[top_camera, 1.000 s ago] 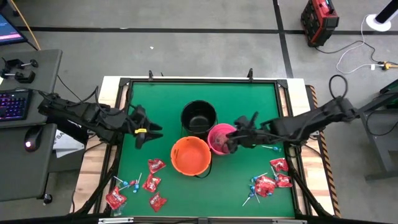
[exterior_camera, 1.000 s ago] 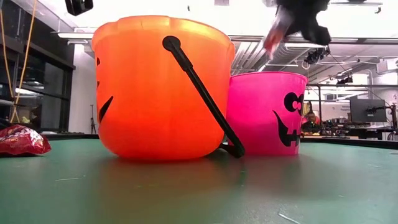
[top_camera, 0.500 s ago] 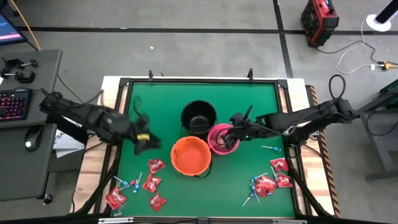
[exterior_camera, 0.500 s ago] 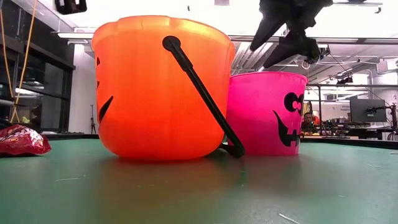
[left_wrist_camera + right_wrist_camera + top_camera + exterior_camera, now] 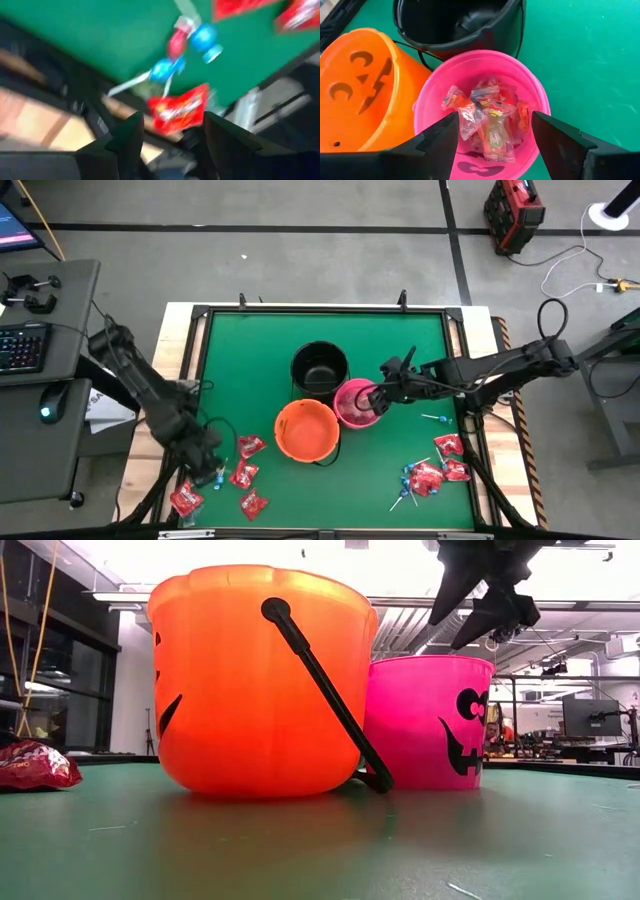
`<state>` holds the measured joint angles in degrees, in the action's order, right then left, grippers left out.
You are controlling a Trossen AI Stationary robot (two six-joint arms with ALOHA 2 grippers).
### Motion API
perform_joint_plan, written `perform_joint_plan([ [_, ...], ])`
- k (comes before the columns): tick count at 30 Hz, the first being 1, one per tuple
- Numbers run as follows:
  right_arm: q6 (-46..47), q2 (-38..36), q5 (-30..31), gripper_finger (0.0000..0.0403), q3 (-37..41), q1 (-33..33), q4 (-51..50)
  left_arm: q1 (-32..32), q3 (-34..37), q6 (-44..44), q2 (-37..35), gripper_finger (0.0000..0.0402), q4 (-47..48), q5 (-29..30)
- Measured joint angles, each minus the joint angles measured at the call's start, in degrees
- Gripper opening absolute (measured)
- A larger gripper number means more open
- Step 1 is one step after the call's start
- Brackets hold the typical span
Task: Sort candy by brand, put in halloween buckets
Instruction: Put the green gummy into the pink bucket
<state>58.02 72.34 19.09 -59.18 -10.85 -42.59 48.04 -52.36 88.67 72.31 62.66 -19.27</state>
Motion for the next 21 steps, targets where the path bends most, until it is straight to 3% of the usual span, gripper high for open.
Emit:
perform_joint_plan([
  [5,-1.44,0.02,0.87,0.0243,0.00,0.00,0.08,2.12,4.48,5.33,5.22,0.0195,-5.90,-6.12],
  [10,-1.48,0.02,1.76,0.0243,0.00,0.00,0.12,1.88,11.16,5.09,8.69,0.0195,-13.76,-11.70],
  [17,-1.12,0.04,1.95,0.0243,0.00,0.00,0.17,1.83,12.84,4.24,8.79,0.0187,-15.11,-11.06],
  [21,-1.14,0.04,2.04,0.0243,0.00,0.00,0.17,2.08,12.85,8.28,8.77,0.0162,-21.41,-9.45],
])
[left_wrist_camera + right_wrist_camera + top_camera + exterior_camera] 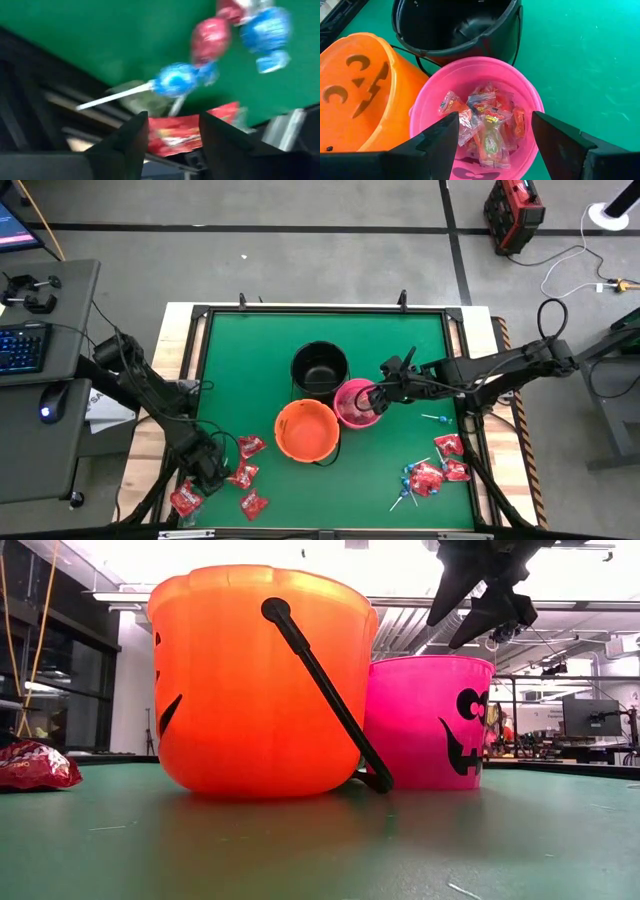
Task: Sort candy by brand, put in halloween buckets
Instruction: Put the green gummy into the pink bucket
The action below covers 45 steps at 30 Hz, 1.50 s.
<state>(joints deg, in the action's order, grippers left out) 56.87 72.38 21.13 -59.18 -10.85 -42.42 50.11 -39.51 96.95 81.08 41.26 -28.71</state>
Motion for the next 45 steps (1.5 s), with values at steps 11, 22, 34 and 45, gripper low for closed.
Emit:
perform_joint_plan([
  [11,-0.27,0.00,2.87,0.0243,0.00,0.00,0.00,0.43,0.02,-3.87,0.02,0.0125,3.48,2.50],
  [22,-0.24,0.00,2.84,0.0243,0.00,0.00,-0.01,3.23,1.33,-4.06,0.02,0.0124,2.69,1.60],
  [34,-0.32,0.00,2.79,0.0243,0.00,0.00,-0.02,3.11,3.91,-3.52,0.02,0.0079,-2.93,0.67],
  [45,-0.36,0.02,2.79,0.0243,0.00,0.00,-0.17,3.15,0.71,-5.92,-3.01,0.0001,-2.81,5.50],
])
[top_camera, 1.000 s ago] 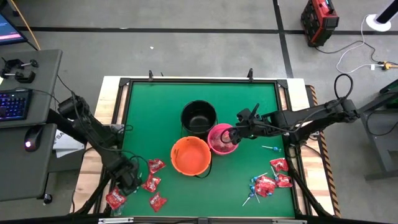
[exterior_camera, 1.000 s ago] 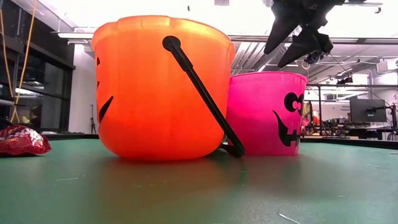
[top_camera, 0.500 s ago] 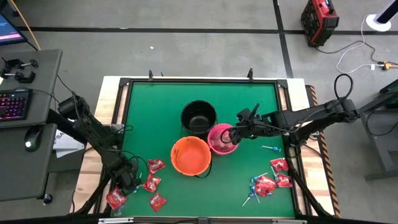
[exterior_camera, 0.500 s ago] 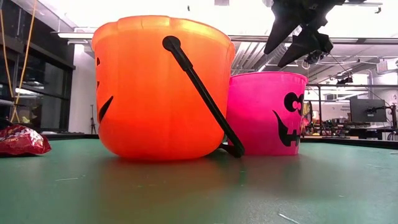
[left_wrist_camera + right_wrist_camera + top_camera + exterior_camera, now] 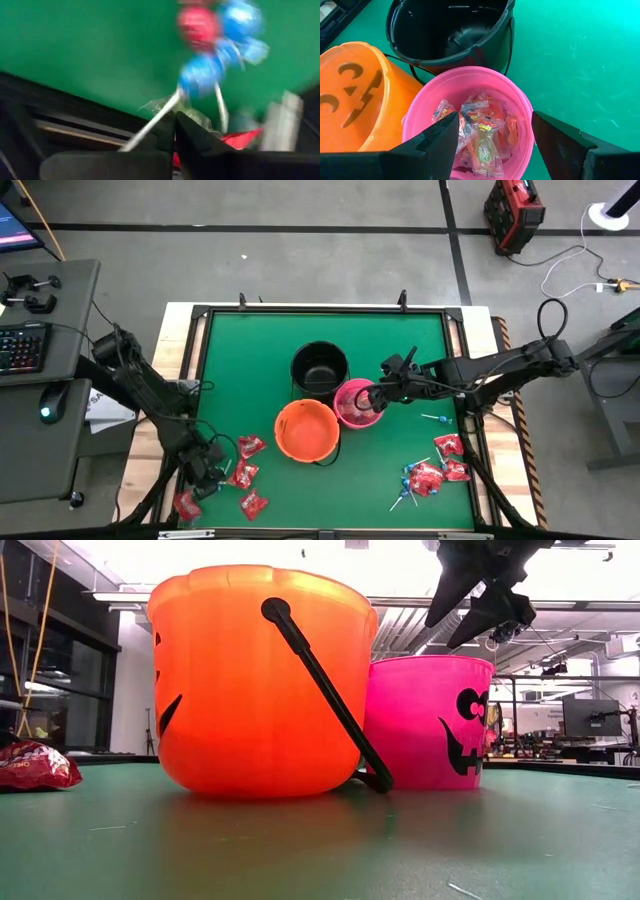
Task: Sort candy by brand, put in halloween buckets
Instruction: Put the green gummy into the pink bucket
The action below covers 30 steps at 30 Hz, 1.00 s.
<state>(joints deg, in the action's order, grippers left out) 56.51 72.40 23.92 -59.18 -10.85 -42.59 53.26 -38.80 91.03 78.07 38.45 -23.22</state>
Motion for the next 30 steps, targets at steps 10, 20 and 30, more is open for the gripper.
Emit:
perform_joint_plan([
  [10,0.00,0.00,0.07,0.0243,0.00,0.00,0.00,-1.16,-8.85,-3.31,-14.29,0.0000,11.27,7.90],
  [20,-0.36,-3.16,-2.32,0.0243,0.00,-0.04,6.13,-18.24,-9.36,-19.72,-17.78,0.0000,-0.01,28.10],
  [30,-5.10,-10.23,5.65,0.0243,-0.02,-0.05,16.31,-42.87,-14.82,-54.66,-1.01,0.0000,-32.30,26.67],
])
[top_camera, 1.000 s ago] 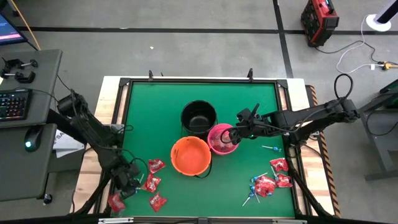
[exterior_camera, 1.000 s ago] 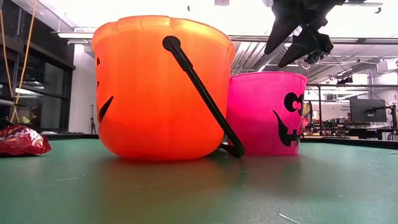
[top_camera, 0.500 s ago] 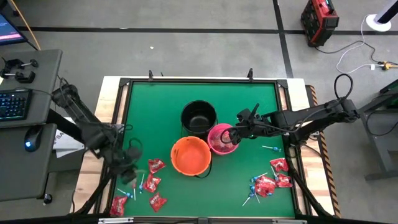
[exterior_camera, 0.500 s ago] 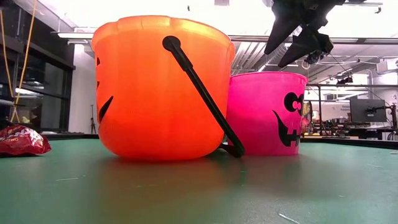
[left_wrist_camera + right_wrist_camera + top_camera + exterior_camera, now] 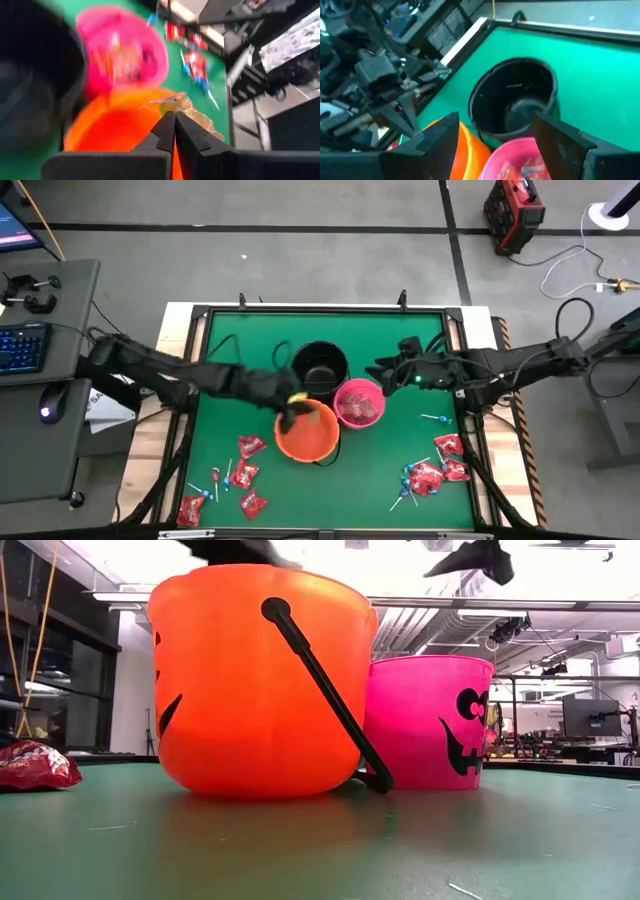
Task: Sort candy by brand, put in halloween buckets
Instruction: Put the green gummy into the pink bucket, then put the orange gummy into pink bucket
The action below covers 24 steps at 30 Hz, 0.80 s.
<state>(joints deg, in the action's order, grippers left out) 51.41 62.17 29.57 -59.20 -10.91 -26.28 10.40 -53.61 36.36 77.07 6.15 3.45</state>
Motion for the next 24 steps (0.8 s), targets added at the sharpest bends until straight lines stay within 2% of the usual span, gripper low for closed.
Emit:
perform_joint_plan([
  [3,-0.55,-0.14,1.21,0.0243,0.00,0.05,-0.01,-3.29,-3.14,-6.52,6.14,0.0000,-7.60,-2.84],
  [6,-0.91,0.14,1.98,0.0243,0.00,0.03,-0.22,-4.82,-6.42,-11.64,11.85,0.0000,-11.82,-3.06],
  [13,-0.61,0.44,2.89,0.0243,0.00,0.03,-0.20,-6.83,-12.13,-20.24,21.54,0.0011,-12.71,-2.62],
  [16,-0.46,0.46,3.25,0.0243,0.00,0.04,-0.19,-7.10,-13.89,-21.57,23.07,0.0044,-12.11,-2.97],
  [20,-0.47,0.46,3.50,0.0243,0.00,0.05,-0.20,-7.46,-15.32,-23.49,23.28,0.0112,-9.08,-2.94],
  [24,-0.79,0.44,3.17,0.0243,0.00,0.05,-0.24,-7.53,-16.38,-22.00,20.98,0.0177,-0.47,-3.09],
])
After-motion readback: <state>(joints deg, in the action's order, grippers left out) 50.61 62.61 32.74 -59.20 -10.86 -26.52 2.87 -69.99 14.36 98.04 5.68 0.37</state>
